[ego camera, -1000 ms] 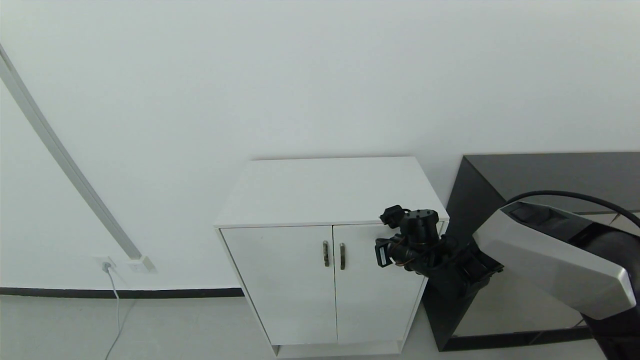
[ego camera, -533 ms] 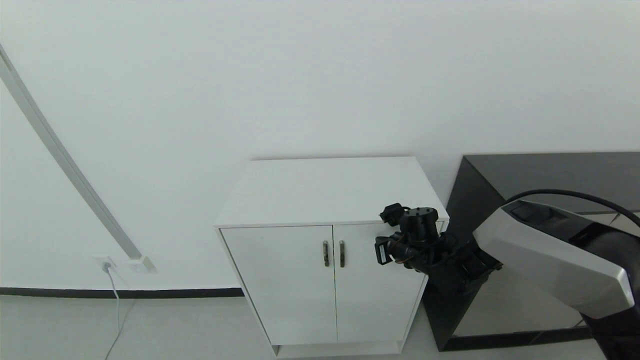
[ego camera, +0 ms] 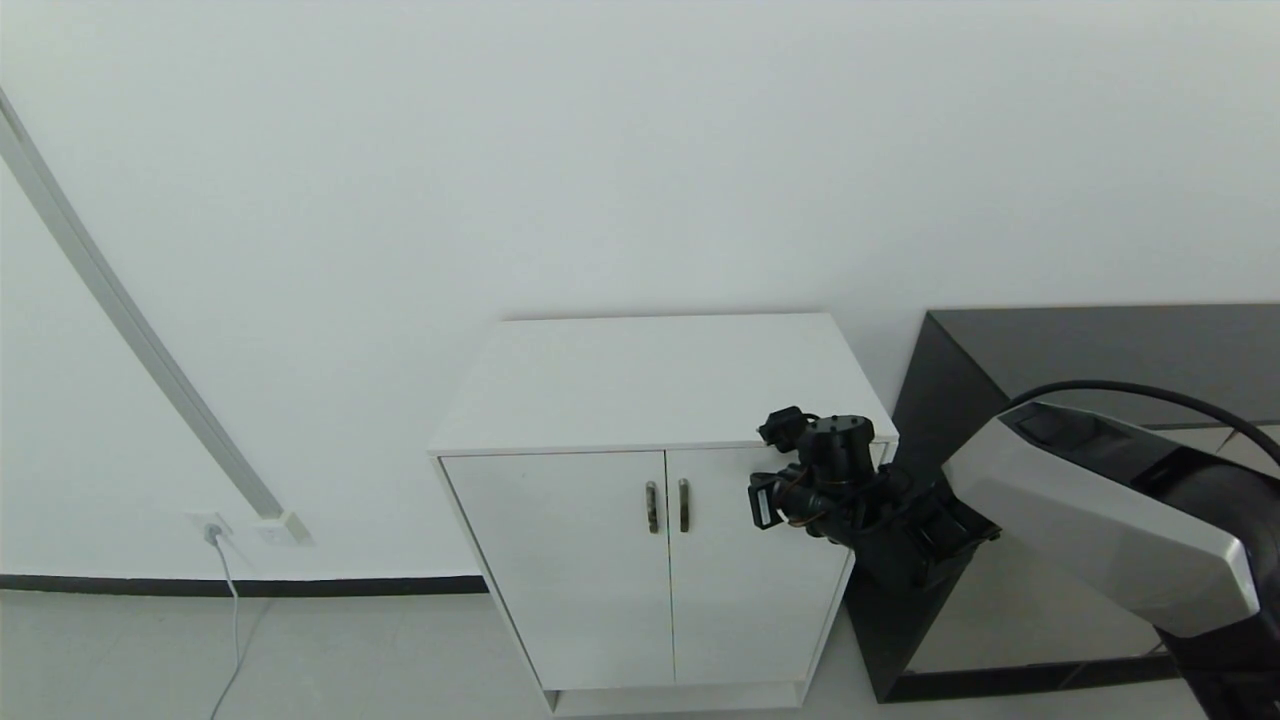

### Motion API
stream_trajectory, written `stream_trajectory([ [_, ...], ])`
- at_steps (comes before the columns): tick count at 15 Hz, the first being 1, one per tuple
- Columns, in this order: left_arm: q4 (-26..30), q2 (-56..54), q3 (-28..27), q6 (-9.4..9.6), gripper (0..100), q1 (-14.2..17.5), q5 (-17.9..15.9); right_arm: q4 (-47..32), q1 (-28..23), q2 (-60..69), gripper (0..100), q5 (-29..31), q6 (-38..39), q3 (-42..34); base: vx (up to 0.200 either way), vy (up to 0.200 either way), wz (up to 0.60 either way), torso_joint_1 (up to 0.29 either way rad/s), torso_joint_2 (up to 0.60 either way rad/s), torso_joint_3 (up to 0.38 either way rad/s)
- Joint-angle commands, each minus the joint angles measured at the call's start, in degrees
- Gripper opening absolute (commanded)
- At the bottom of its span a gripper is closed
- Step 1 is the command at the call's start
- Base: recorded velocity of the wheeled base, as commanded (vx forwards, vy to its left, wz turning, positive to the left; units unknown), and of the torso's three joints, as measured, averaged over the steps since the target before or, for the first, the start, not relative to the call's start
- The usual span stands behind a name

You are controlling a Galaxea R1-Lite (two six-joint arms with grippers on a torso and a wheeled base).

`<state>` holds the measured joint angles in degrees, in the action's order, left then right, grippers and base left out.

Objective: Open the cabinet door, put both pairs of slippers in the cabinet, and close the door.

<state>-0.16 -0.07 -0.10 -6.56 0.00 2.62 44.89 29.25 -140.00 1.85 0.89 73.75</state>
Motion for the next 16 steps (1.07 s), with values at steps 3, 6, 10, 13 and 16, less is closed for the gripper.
stream_trajectory([
  [3,-0.02,0.07,0.01,-0.03,0,0.00,0.02,1.34,0.02,4.29,0,-0.01,0.08,-5.73,0.000,0.000,0.00,0.000,0.00,0.000],
  [6,-0.02,0.07,0.01,-0.03,0,0.00,0.02,6.00,-0.15,9.22,0,-0.01,0.08,-13.81,0.000,0.000,0.00,0.000,0.00,0.000],
  [10,-0.02,0.07,0.01,-0.03,0,0.00,0.02,11.19,-3.32,17.65,0,-0.01,-0.01,-25.15,0.000,0.000,0.00,0.000,0.00,0.000],
  [13,-0.02,0.07,0.01,-0.03,0,0.00,0.02,11.63,-6.22,25.30,0,-0.10,-0.01,-32.97,0.000,0.000,0.00,0.000,0.00,0.000],
  [16,-0.02,0.07,0.01,-0.03,0,0.00,0.02,12.33,-7.45,33.39,0,-0.01,-0.27,-39.74,0.000,0.000,0.00,0.000,0.00,0.000],
])
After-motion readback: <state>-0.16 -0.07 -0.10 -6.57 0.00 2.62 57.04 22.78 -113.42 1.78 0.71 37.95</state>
